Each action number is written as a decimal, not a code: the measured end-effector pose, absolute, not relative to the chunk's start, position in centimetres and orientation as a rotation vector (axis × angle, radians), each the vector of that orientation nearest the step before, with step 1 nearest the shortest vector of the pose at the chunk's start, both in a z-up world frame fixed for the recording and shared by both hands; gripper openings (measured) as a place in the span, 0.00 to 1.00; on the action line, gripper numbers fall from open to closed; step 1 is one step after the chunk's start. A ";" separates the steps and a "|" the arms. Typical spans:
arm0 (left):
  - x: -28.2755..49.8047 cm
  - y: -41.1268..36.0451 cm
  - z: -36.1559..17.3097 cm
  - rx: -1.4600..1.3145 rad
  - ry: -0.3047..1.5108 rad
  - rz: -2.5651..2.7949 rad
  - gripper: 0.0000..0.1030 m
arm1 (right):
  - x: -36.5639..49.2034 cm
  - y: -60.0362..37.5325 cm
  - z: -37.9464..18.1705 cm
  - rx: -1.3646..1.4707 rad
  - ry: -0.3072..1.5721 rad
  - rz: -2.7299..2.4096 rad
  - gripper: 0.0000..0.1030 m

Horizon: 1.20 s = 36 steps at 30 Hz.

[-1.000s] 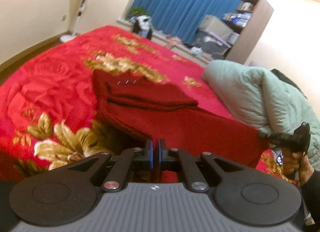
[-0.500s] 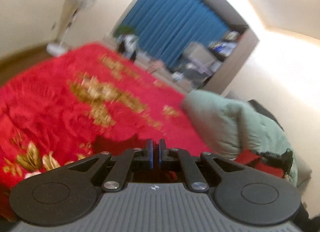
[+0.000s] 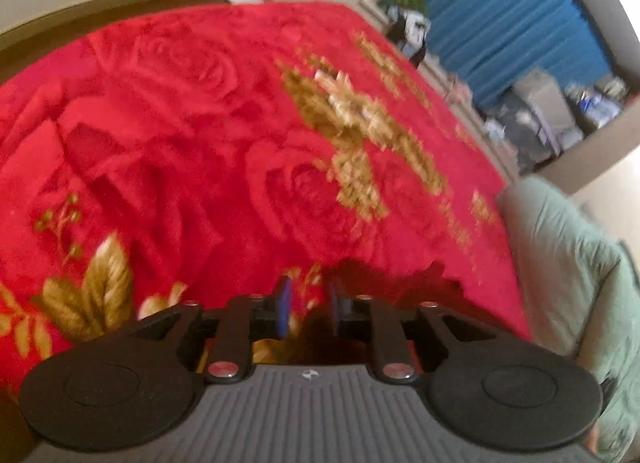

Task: Fold small clothes

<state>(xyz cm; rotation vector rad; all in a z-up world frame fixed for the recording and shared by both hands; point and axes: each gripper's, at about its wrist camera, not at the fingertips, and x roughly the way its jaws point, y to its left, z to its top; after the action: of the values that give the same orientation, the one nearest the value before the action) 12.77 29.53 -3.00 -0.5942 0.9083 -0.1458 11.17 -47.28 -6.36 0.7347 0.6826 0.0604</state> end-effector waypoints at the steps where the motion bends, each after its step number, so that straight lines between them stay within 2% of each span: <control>1: 12.9 29.3 -3.3 -0.563 0.941 -0.144 0.32 | 11.0 -47.2 -6.3 0.699 0.686 0.061 0.16; 2: 13.0 28.9 -3.7 -0.532 0.977 -0.139 0.35 | 11.1 -47.1 -6.5 0.670 0.701 0.066 0.20; 4: 12.9 28.1 -4.4 -0.476 1.028 -0.132 0.35 | 11.2 -46.4 -7.4 0.619 0.761 0.098 0.29; 6: 12.6 27.3 -5.0 -0.423 1.043 -0.147 0.36 | 11.1 -45.5 -7.5 0.561 0.816 0.137 0.32; 8: 12.7 26.5 -5.2 -0.399 1.047 -0.173 0.42 | 11.2 -44.1 -7.7 0.491 0.842 0.176 0.38; 10: 13.0 25.7 -5.3 -0.377 1.055 -0.187 0.44 | 11.4 -43.6 -7.8 0.486 0.854 0.193 0.42; 16: 14.8 22.2 -5.3 -0.266 1.050 -0.187 0.45 | 13.0 -42.3 -8.0 0.510 0.827 0.214 0.42; 21: 16.5 21.3 -4.7 -0.322 0.997 -0.164 0.45 | 14.4 -41.5 -8.0 0.532 0.773 0.196 0.44; 25: 17.1 20.4 -4.4 -0.318 0.969 -0.153 0.43 | 15.3 -41.4 -8.3 0.571 0.749 0.176 0.42; 27: 17.3 20.3 -4.3 -0.321 0.968 -0.173 0.12 | 15.6 -41.7 -8.8 0.614 0.753 0.168 0.31; 29: 17.1 20.2 -4.0 -0.305 0.942 -0.184 0.11 | 15.7 -42.1 -9.0 0.639 0.750 0.154 0.14; 33: 16.6 21.7 -2.8 -0.360 0.835 -0.135 0.10 | 15.3 -43.0 -8.2 0.691 0.685 0.155 0.11; 36: 16.9 21.7 -3.0 -0.339 0.848 -0.093 0.10 | 15.1 -43.3 -7.6 0.720 0.633 0.159 0.11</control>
<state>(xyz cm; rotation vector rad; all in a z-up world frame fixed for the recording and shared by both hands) 16.87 21.66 -3.02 -0.3386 0.8482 -0.0929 15.05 -43.28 -7.61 0.7204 0.6329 0.1594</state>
